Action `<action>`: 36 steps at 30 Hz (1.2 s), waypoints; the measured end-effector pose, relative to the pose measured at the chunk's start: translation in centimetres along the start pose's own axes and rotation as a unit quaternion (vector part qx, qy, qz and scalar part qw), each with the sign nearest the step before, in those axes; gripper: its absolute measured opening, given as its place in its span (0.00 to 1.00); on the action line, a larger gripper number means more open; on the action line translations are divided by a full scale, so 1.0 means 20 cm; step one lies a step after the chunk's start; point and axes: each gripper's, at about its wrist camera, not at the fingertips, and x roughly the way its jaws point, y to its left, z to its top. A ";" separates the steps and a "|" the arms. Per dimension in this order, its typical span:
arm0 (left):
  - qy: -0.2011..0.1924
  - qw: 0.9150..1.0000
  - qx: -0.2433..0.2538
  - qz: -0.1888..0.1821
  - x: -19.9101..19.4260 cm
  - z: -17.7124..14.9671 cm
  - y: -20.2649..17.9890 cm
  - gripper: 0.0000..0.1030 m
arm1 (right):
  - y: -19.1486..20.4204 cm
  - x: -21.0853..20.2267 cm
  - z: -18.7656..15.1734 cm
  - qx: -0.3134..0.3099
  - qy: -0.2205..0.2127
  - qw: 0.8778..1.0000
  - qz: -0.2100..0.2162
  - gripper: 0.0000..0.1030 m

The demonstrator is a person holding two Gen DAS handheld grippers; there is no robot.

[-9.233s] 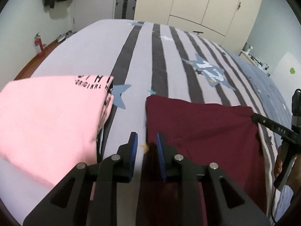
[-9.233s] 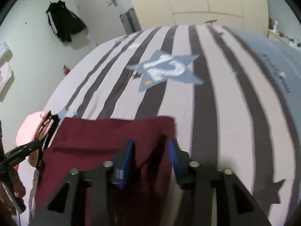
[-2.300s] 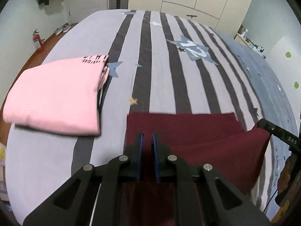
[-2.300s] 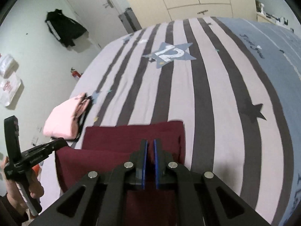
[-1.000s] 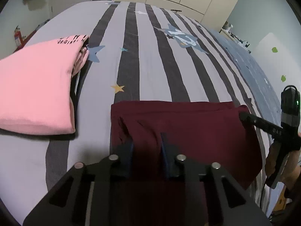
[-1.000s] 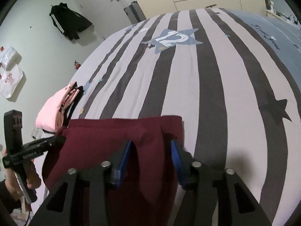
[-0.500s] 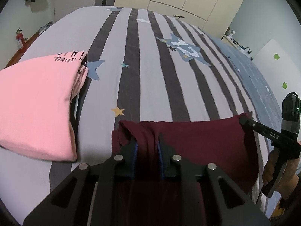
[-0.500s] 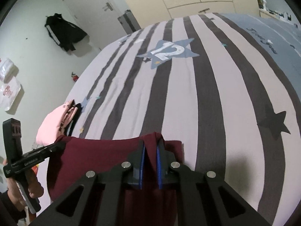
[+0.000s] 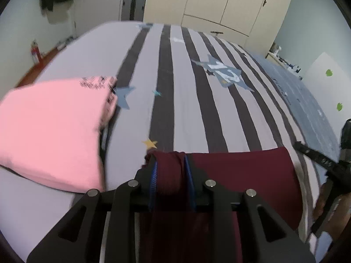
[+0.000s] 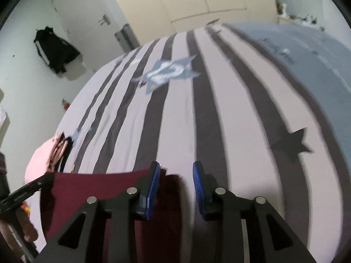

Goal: Fold clothes

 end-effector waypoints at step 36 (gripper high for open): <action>0.017 0.995 -0.040 0.089 0.06 -0.16 0.33 0.02 | 0.22 0.27 -0.11 -0.076 0.029 0.997 0.019 0.00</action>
